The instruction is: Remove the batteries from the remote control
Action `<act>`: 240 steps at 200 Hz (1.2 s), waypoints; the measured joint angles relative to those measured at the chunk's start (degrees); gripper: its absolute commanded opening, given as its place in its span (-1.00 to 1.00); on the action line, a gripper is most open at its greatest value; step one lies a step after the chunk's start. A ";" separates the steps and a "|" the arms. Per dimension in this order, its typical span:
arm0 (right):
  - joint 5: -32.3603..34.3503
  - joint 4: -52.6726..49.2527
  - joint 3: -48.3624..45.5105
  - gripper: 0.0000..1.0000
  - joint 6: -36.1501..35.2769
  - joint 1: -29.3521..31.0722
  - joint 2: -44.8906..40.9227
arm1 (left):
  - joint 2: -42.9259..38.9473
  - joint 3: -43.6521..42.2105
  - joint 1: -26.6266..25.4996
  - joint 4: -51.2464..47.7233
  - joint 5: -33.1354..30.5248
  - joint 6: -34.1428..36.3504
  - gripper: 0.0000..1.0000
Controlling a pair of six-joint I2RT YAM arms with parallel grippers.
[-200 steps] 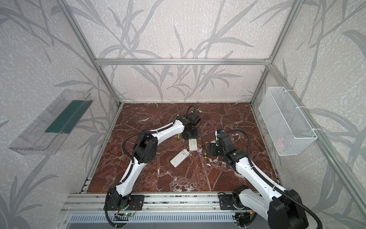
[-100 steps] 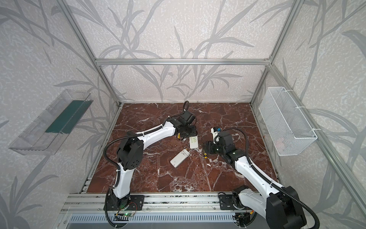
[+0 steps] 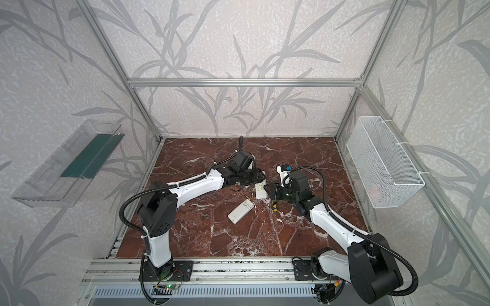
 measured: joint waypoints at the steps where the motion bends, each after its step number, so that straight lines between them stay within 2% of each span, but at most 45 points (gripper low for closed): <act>1: -0.02 0.02 0.04 -0.09 0.04 0.00 0.07 | 0.00 -0.04 0.00 0.07 0.02 -0.04 -0.49; 72: 1.01 0.04 2.23 -0.21 -1.46 0.92 3.37 | -3.23 -2.40 0.00 5.31 2.03 -1.42 -0.49; 122: 0.92 1.33 3.48 -0.71 -2.01 1.49 4.74 | -4.85 -4.00 0.42 8.11 2.60 -1.90 -0.49; 149: 0.55 1.60 3.48 -0.84 -2.75 1.44 4.92 | -5.01 -5.05 0.57 9.79 2.86 -2.25 -0.46; 160: 0.57 1.53 3.48 -0.89 -3.56 1.49 4.92 | -5.14 -5.22 0.59 9.97 2.93 -2.43 -0.29; 174: 0.83 1.55 3.50 -0.91 -4.92 1.64 4.92 | -5.51 -5.70 0.74 10.36 2.97 -2.58 0.45; 189: 1.92 1.33 3.56 -0.92 -7.76 2.23 4.85 | -6.12 -6.69 1.14 10.99 3.15 -3.23 0.96; 240: 10.86 -0.44 4.63 -0.92 -21.64 7.30 4.52 | -12.15 -10.21 5.03 9.86 3.72 -4.57 0.98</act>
